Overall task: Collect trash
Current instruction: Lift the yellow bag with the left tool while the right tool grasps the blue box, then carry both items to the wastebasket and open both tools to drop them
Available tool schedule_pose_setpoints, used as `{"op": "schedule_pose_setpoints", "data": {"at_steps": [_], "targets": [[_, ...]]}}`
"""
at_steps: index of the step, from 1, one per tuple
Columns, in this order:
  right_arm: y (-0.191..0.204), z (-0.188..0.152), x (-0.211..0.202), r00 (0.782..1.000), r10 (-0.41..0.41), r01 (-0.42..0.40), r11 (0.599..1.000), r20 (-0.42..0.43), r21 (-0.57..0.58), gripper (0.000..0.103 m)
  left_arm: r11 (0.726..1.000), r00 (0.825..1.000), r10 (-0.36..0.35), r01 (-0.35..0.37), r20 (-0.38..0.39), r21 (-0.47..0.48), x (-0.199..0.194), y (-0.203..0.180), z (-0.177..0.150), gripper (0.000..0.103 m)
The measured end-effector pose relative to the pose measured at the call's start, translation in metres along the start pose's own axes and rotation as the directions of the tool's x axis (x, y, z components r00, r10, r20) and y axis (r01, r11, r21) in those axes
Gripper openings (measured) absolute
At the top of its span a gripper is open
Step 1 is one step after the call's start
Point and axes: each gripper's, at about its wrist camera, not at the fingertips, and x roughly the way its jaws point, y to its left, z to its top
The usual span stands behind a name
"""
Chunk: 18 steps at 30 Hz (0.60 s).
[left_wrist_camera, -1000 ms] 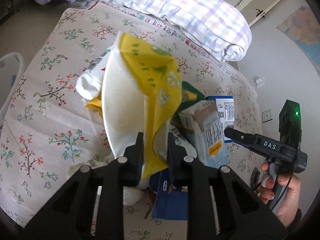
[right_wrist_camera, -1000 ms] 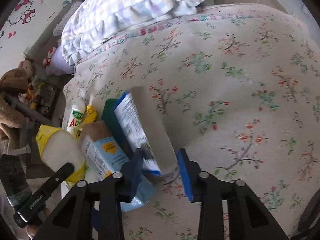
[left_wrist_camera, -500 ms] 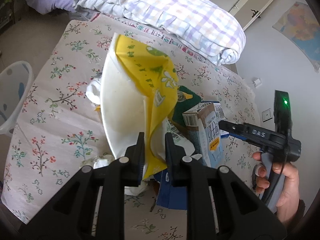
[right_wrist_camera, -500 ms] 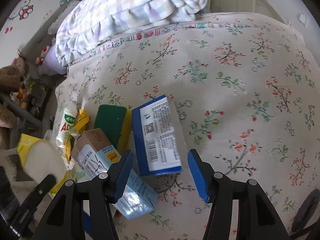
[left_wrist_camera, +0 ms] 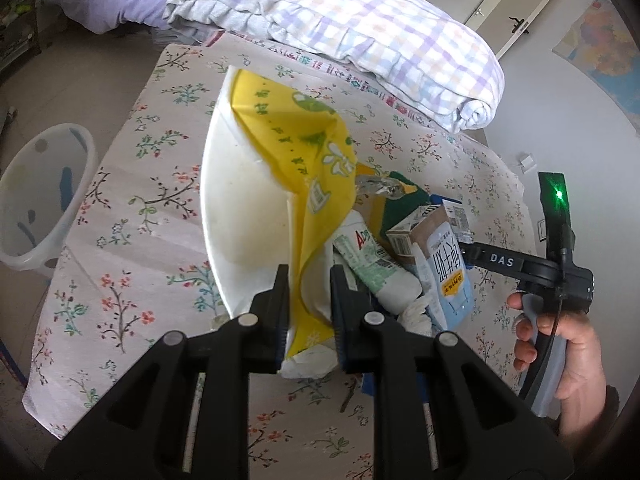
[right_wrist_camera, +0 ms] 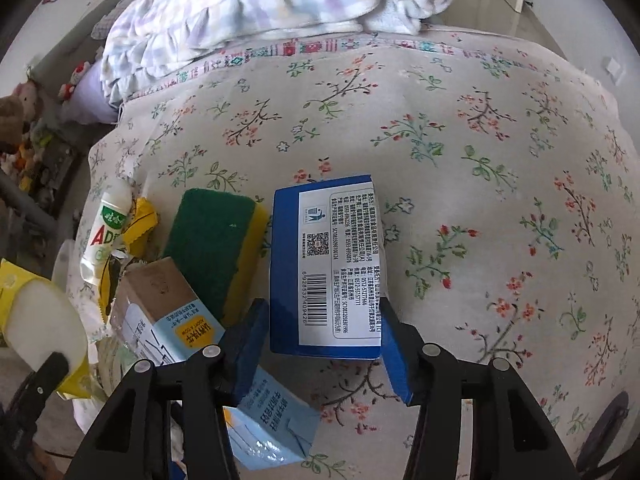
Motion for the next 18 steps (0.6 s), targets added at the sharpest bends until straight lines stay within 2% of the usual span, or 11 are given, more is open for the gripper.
{"op": "schedule_pose_setpoints", "data": {"at_steps": [3,10,18], "targets": [[-0.003,-0.002,-0.013,0.999,-0.004,0.004,1.0,0.033,0.001,0.054,1.0,1.0,-0.003,0.003,0.01,0.001,-0.004,0.001,-0.001,0.021],[-0.012,-0.009,-0.057,0.99,0.052,-0.054,0.998,0.13,0.016,0.054,1.0,0.999,-0.008,0.008,0.038,0.012,-0.017,0.005,0.0,0.021],[0.013,-0.02,-0.095,0.972,0.1,-0.087,0.994,0.214,-0.068,0.054,0.999,0.996,0.04,-0.041,0.085,0.01,-0.042,0.028,0.009,0.021]]}}
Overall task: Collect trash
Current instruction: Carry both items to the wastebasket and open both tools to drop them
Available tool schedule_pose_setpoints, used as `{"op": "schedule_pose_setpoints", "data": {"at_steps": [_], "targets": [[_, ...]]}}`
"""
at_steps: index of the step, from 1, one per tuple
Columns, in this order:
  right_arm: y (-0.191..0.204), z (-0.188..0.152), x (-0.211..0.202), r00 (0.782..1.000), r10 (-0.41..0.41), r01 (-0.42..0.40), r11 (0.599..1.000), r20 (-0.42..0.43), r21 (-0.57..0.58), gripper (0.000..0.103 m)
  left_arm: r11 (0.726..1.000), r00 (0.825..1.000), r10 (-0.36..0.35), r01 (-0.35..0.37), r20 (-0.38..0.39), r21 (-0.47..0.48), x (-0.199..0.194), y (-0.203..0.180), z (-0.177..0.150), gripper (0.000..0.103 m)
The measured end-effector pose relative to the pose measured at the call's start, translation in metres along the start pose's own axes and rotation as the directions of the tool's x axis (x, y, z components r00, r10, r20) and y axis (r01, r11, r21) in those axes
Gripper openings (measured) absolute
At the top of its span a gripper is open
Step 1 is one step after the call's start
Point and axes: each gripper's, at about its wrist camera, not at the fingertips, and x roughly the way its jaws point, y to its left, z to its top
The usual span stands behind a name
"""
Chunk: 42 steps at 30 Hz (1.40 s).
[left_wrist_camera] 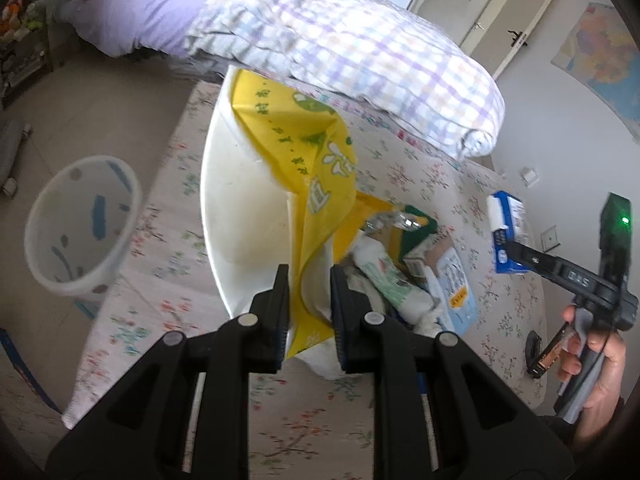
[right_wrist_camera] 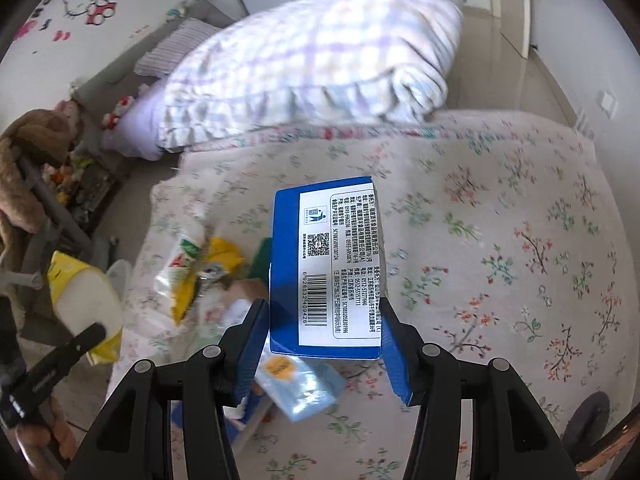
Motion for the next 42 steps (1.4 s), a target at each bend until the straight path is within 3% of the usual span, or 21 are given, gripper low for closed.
{"op": "schedule_pose_setpoints", "data": {"at_steps": [12,20,28,33,35,37,40,42], "targets": [[0.084,-0.001,0.004,0.994,0.108,-0.103,0.984,0.026,-0.144,0.054,0.986,0.986,0.161,-0.159,0.03,-0.055,-0.022,0.082,0.014,0.021],[0.151,-0.006,0.03,0.975,0.214,-0.222,0.951,-0.061,-0.214,0.054,0.964,0.972,0.232,-0.228,0.02,-0.137,-0.022,0.139,0.013,0.021],[0.219,-0.015,0.058,0.959,0.259,-0.282,0.918,-0.116,-0.278,0.054,0.947,0.97,0.241,-0.235,0.003,-0.217,-0.014,0.185,0.01,0.024],[0.241,-0.022,0.078,0.951,0.273,-0.303,0.913,-0.142,-0.274,0.054,0.94,0.968,0.247,-0.23,0.039,-0.251,-0.015,0.197,0.009,0.037],[0.248,-0.025,0.087,0.948,0.278,-0.31,0.913,-0.154,-0.264,0.054,0.936,0.968,0.247,-0.226,0.044,-0.271,-0.017,0.201,0.01,0.061],[0.255,-0.028,0.095,0.946,0.28,-0.314,0.914,-0.163,-0.255,0.054,0.927,0.965,0.257,-0.231,0.052,-0.294,-0.021,0.204,0.01,0.077],[0.26,-0.03,0.102,0.942,0.285,-0.322,0.914,-0.175,-0.246,0.054,0.918,0.956,0.289,-0.259,0.058,-0.299,-0.03,0.206,0.008,0.085],[0.265,-0.033,0.108,0.942,0.281,-0.32,0.916,-0.183,-0.243,0.054,0.904,0.94,0.337,-0.308,0.051,-0.298,-0.036,0.206,0.005,0.088]]}}
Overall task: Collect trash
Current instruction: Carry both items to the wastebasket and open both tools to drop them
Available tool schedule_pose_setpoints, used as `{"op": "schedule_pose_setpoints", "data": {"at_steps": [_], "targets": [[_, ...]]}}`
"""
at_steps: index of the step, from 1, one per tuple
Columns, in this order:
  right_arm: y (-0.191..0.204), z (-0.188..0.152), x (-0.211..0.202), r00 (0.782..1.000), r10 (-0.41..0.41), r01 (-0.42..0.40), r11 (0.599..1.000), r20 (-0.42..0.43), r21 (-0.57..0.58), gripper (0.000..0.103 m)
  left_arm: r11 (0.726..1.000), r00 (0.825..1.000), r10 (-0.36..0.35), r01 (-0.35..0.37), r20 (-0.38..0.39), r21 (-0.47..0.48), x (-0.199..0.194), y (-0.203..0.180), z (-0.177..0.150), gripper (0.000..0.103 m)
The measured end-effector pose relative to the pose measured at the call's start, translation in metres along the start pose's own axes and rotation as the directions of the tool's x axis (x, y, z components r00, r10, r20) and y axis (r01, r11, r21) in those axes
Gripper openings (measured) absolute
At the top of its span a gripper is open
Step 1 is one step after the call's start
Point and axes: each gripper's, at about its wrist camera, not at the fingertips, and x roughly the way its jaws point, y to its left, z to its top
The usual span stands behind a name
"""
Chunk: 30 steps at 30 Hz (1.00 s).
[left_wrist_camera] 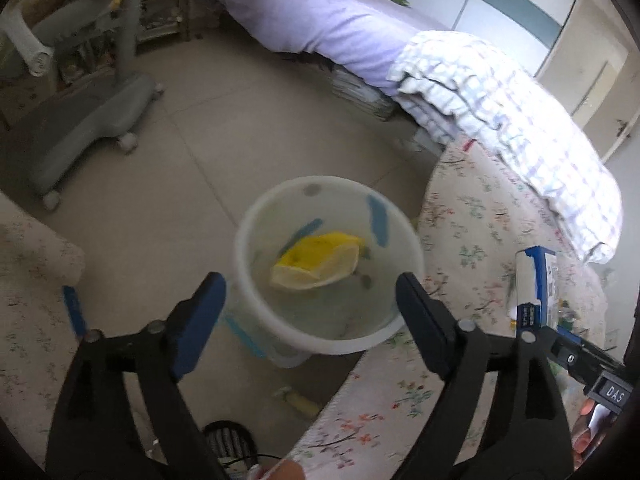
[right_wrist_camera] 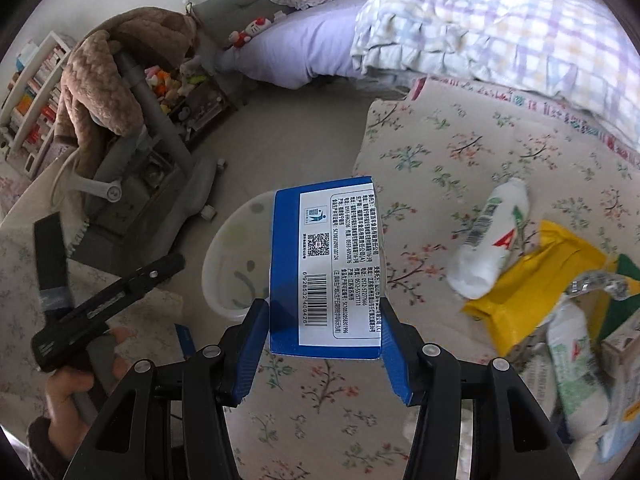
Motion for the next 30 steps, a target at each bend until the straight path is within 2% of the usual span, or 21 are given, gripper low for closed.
{"op": "schedule_pose_setpoints", "data": {"at_steps": [4,8,16,23,24,25,26,27,30], "targets": [[0.011,0.003,0.015,1.0,0.0,0.0,1.0,-0.015,-0.001,0.054,0.996,0.996,0.082,-0.082,0.019,0.02,-0.005,0.012,-0.004,0.1],[0.029,0.009,0.034,1.0,0.01,-0.011,1.0,-0.029,-0.011,0.054,0.991,0.991,0.13,-0.13,0.017,0.034,-0.009,0.03,-0.008,0.101],[0.072,0.021,0.073,0.998,0.02,-0.023,0.998,-0.052,-0.055,0.054,0.986,0.986,0.164,-0.164,-0.005,0.029,-0.017,0.062,-0.016,0.101],[0.094,0.028,0.083,0.999,0.015,-0.017,0.996,-0.03,-0.089,0.055,0.981,0.981,0.194,-0.194,-0.023,0.008,-0.018,0.076,-0.018,0.101],[0.095,0.028,0.082,0.999,0.022,-0.024,0.996,-0.024,-0.091,0.061,0.981,0.98,0.195,-0.195,-0.025,0.004,-0.018,0.077,-0.018,0.101],[0.096,0.029,0.081,1.0,0.024,-0.026,0.996,-0.015,-0.09,0.073,0.981,0.981,0.194,-0.194,-0.027,0.003,-0.019,0.077,-0.018,0.101],[0.096,0.03,0.078,1.0,0.019,-0.019,0.996,-0.002,-0.089,0.077,0.981,0.981,0.192,-0.192,-0.03,0.003,-0.019,0.077,-0.018,0.101],[0.096,0.03,0.075,1.0,0.015,-0.013,0.996,0.013,-0.089,0.08,0.982,0.981,0.191,-0.191,-0.031,0.005,-0.019,0.077,-0.018,0.101],[0.092,0.029,0.064,0.999,-0.004,0.007,0.996,0.033,-0.092,0.081,0.983,0.982,0.186,-0.185,-0.038,0.017,-0.02,0.074,-0.02,0.101]]}}
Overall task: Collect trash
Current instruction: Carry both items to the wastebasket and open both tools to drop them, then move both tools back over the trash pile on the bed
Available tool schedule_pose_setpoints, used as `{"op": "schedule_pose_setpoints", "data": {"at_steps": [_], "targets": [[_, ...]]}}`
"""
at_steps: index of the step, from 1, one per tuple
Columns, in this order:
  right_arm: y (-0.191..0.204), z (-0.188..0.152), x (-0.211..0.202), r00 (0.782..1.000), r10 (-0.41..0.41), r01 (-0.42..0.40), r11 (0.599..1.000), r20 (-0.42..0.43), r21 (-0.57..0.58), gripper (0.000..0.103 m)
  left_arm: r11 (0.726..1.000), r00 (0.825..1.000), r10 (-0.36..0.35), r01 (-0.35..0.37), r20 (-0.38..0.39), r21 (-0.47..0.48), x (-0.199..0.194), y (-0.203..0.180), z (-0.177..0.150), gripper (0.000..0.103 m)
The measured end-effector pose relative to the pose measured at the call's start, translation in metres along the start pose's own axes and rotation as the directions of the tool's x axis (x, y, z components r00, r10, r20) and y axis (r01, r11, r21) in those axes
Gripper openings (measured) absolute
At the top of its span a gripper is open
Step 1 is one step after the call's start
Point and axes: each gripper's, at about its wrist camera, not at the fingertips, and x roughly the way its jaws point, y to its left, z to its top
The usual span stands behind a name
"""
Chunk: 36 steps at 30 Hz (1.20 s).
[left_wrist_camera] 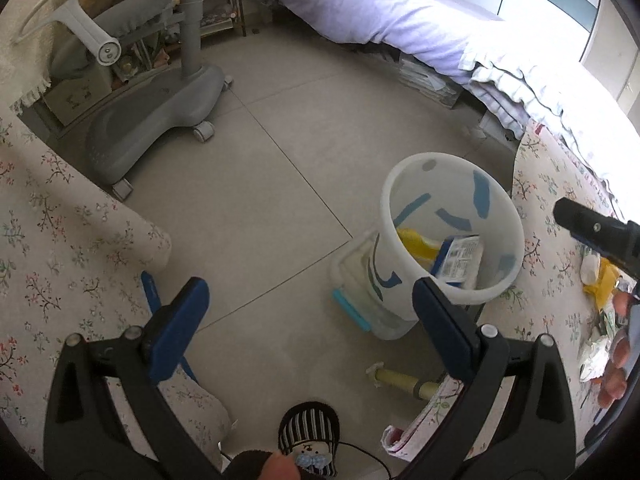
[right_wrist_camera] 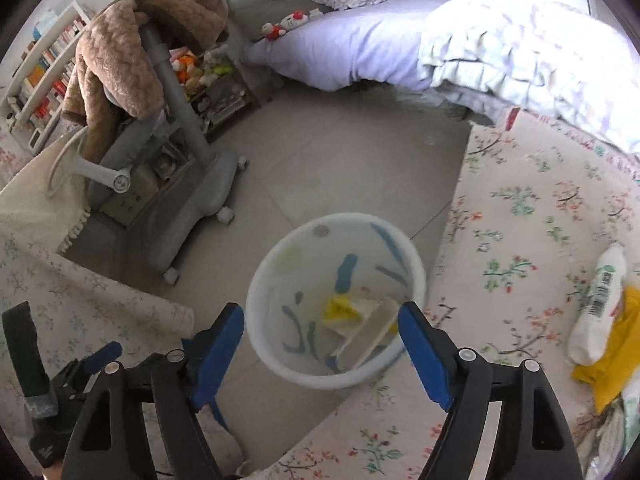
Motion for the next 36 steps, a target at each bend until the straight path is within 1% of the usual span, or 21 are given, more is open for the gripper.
{"op": "schedule_pose_setpoints", "data": {"at_steps": [4,8,11,15,20,28,32,36], "targets": [[-0.01,-0.005,-0.015,0.998,-0.058,0.058,0.998,0.005,-0.013,0.081,1.0,1.0,-0.019,0.019,-0.007,0.012,-0.002,-0.004,-0.001,0.101],[-0.026,-0.013,-0.037,0.996,-0.084,0.084,0.996,0.02,-0.002,0.081,0.999,0.999,-0.04,0.04,-0.004,0.017,-0.006,-0.012,-0.002,0.101],[-0.042,-0.022,-0.056,0.993,-0.111,0.111,0.994,0.028,0.009,0.081,0.997,0.997,-0.075,0.076,-0.012,0.012,-0.01,-0.02,-0.003,0.101],[-0.063,-0.034,-0.086,0.986,-0.161,0.161,0.987,0.047,0.005,0.081,0.993,0.993,-0.116,0.117,-0.022,0.028,-0.015,-0.035,-0.006,0.101],[-0.094,-0.053,-0.125,0.973,-0.219,0.219,0.976,0.065,0.014,0.081,0.988,0.989,-0.144,0.145,-0.017,0.062,-0.024,-0.056,-0.01,0.101],[-0.143,-0.086,-0.169,0.957,-0.288,0.285,0.956,0.043,0.065,0.081,0.972,0.978,-0.203,0.206,-0.042,0.108,-0.03,-0.095,-0.018,0.101],[-0.166,-0.099,-0.188,0.952,-0.306,0.302,0.949,0.026,0.093,0.081,0.968,0.978,-0.204,0.209,-0.047,0.142,-0.032,-0.114,-0.023,0.101],[-0.196,-0.111,-0.204,0.953,-0.301,0.295,0.944,0.018,0.149,0.083,0.96,0.972,-0.225,0.234,-0.071,0.156,-0.031,-0.132,-0.027,0.101]]}}
